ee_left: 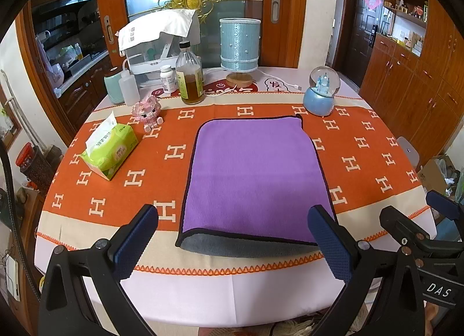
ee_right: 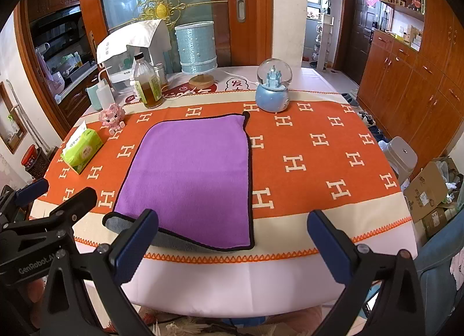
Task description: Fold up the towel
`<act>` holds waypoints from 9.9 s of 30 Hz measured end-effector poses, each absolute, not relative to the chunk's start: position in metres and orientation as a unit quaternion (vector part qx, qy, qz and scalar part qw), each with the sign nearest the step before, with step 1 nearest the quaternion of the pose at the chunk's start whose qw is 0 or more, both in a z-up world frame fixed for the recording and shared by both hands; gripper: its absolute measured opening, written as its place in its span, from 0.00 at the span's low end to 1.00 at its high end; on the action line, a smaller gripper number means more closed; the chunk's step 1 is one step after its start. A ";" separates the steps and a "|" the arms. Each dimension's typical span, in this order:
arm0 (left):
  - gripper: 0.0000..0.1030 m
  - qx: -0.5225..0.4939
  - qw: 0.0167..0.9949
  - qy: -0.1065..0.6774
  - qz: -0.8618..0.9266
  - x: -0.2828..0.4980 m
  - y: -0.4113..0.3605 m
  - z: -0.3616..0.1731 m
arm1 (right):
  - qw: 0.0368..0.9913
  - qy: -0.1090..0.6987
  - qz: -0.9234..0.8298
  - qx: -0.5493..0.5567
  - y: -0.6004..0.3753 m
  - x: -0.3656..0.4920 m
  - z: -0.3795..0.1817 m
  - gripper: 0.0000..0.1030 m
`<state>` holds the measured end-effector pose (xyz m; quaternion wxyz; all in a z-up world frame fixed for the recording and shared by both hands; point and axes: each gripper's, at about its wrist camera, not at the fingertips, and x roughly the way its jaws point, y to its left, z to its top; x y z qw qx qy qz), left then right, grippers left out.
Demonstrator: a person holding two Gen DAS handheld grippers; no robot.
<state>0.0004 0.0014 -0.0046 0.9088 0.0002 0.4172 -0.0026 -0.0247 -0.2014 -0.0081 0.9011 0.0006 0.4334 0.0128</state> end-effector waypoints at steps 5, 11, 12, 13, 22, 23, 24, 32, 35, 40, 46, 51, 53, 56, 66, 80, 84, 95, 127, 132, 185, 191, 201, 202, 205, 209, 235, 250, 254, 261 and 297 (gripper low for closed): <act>0.99 0.000 0.909 0.418 -0.003 0.000 0.002 -0.006 | 0.901 0.434 0.013 0.002 -0.201 -0.024 -0.008 1.00; 0.99 0.000 0.908 0.419 -0.003 -0.001 0.002 -0.007 | 0.900 0.435 0.013 0.001 -0.196 -0.025 -0.009 1.00; 0.99 -0.001 0.908 0.420 -0.004 -0.002 0.002 -0.009 | 0.901 0.434 0.013 0.001 -0.198 -0.025 -0.010 1.00; 0.99 0.000 0.908 0.419 -0.003 -0.001 0.002 -0.008 | 0.901 0.434 0.013 0.001 -0.197 -0.025 -0.010 1.00; 0.99 -0.001 0.907 0.420 -0.003 -0.001 0.001 -0.008 | 0.901 0.434 0.014 0.001 -0.196 -0.026 -0.011 1.00; 0.99 -0.001 0.908 0.420 -0.003 -0.001 0.001 -0.009 | 0.901 0.434 0.014 0.001 -0.195 -0.026 -0.011 1.00; 0.99 -0.001 0.908 0.420 -0.003 -0.001 0.001 -0.009 | 0.900 0.435 0.013 0.001 -0.196 -0.025 -0.011 1.00; 0.99 -0.001 0.907 0.421 -0.004 -0.002 0.003 -0.011 | 0.900 0.436 0.014 0.002 -0.197 -0.025 -0.011 1.00; 0.99 -0.002 0.907 0.421 -0.004 -0.002 0.003 -0.011 | 0.900 0.436 0.014 0.001 -0.192 -0.026 -0.012 1.00; 0.99 -0.001 0.907 0.421 -0.004 -0.002 0.003 -0.012 | 0.900 0.436 0.015 0.002 -0.193 -0.024 -0.011 1.00; 0.99 -0.002 0.907 0.422 -0.004 -0.001 0.003 -0.010 | 0.900 0.435 0.015 0.001 -0.186 -0.028 -0.016 0.99; 0.99 -0.002 0.907 0.422 -0.004 -0.002 0.003 -0.012 | 0.901 0.433 0.015 0.006 -0.184 -0.028 -0.016 0.99; 0.99 -0.002 0.907 0.422 -0.004 -0.002 0.003 -0.013 | 0.901 0.433 0.017 0.007 -0.187 -0.026 -0.015 0.99; 0.99 -0.002 0.907 0.420 -0.002 -0.004 0.003 -0.018 | 0.902 0.431 0.019 0.008 -0.193 -0.023 -0.011 0.99; 0.99 0.001 0.915 0.402 0.008 0.003 0.009 -0.010 | 0.916 0.401 0.024 0.000 -0.200 -0.020 0.004 0.99; 0.99 0.011 0.921 0.389 -0.008 0.019 0.025 0.000 | 0.943 0.333 0.018 0.005 -0.219 -0.016 0.017 0.99; 0.99 0.003 0.919 0.395 -0.022 0.025 0.034 -0.006 | 0.945 0.327 0.023 -0.004 -0.221 -0.016 0.009 0.99; 0.99 0.031 0.916 0.398 -0.024 0.029 0.062 -0.060 | 0.935 0.343 0.090 -0.018 -0.225 -0.018 -0.050 0.99; 0.96 0.042 0.825 0.503 -0.255 0.067 0.094 -0.173 | 0.822 0.461 0.295 -0.156 -0.226 0.003 -0.167 0.37; 0.94 0.048 0.812 0.513 -0.273 0.071 0.088 -0.177 | 0.821 0.458 0.302 -0.157 -0.226 0.002 -0.163 0.37; 0.05 0.034 0.830 0.502 -0.241 0.063 0.091 -0.155 | 0.851 0.458 0.247 -0.073 -0.232 0.033 -0.145 0.05; 0.05 0.022 0.845 0.489 -0.216 0.079 0.092 -0.142 | 0.869 0.431 0.229 -0.082 -0.227 0.054 -0.125 0.05; 0.05 0.004 0.875 0.463 -0.143 0.148 0.097 -0.114 | 0.901 0.372 0.189 -0.121 -0.207 0.122 -0.089 0.05; 0.05 0.000 0.877 0.460 -0.137 0.156 0.098 -0.111 | 0.903 0.367 0.183 -0.125 -0.205 0.131 -0.087 0.05; 0.05 -0.005 0.884 0.451 -0.120 0.183 0.098 -0.105 | 0.909 0.361 0.167 -0.126 -0.203 0.157 -0.083 0.05; 0.05 -0.002 0.891 0.443 -0.098 0.218 0.096 -0.103 | 0.913 0.359 0.146 -0.129 -0.198 0.198 -0.085 0.05; 0.90 -0.034 0.859 0.511 0.001 0.311 0.092 -0.177 | 0.895 0.424 0.039 -0.133 -0.186 0.286 -0.131 0.51; 0.99 -0.049 0.877 0.478 -0.029 0.240 0.071 -0.107 | 0.882 0.467 0.066 -0.006 -0.178 0.224 -0.101 0.67; 0.99 -0.047 0.891 0.450 -0.029 0.198 0.064 -0.080 | 0.892 0.446 0.075 0.013 -0.180 0.191 -0.081 0.87; 0.99 -0.049 0.909 0.414 -0.013 0.134 0.057 -0.045 | 0.908 0.413 0.077 0.011 -0.177 0.130 -0.049 1.00; 0.99 -0.070 0.917 0.389 0.047 -0.010 0.045 0.001 | 0.913 0.401 0.067 -0.004 -0.178 -0.015 -0.004 1.00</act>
